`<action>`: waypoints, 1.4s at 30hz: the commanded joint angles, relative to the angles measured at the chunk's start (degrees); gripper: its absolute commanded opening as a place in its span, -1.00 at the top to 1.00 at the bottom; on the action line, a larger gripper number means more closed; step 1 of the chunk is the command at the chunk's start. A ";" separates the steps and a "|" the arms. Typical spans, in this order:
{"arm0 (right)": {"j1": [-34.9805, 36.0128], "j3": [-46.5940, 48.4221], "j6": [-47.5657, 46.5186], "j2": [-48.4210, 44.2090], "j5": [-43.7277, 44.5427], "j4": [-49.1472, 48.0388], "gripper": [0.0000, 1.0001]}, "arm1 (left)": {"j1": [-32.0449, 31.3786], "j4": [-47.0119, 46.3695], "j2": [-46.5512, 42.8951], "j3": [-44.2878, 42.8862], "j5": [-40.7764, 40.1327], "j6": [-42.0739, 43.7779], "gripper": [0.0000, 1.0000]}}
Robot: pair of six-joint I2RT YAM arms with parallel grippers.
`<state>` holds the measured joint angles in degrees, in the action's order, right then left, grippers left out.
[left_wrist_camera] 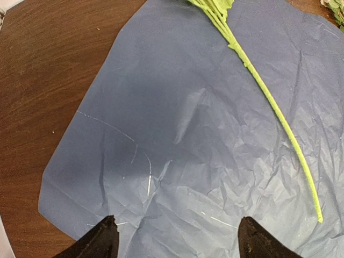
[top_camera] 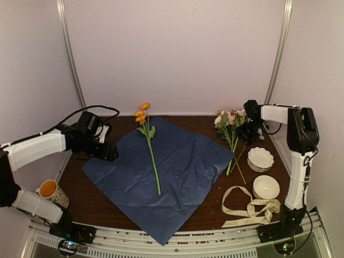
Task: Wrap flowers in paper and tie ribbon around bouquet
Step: Pick up the fake flower from the corner of the board.
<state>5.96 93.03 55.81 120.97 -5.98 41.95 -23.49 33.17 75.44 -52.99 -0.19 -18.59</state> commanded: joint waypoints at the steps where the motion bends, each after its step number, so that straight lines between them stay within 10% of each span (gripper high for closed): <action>1: -0.24 1.78 5.31 1.83 -2.51 1.05 0.06 | -0.34 -0.93 -0.28 -1.83 -0.90 1.29 -0.59; 29: 5.44 -2.07 12.47 5.37 -3.31 -3.77 0.40 | -0.33 -1.67 -0.29 -3.09 -0.05 3.00 -0.60; 42: 5.56 3.45 3.50 3.55 5.15 2.76 1.00 | -0.28 -2.38 0.71 -3.75 1.55 3.46 -0.62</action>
<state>11.05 94.00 62.70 124.55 -5.08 40.56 -23.49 32.95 75.79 -55.00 -0.01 -16.25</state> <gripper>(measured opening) 0.044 0.803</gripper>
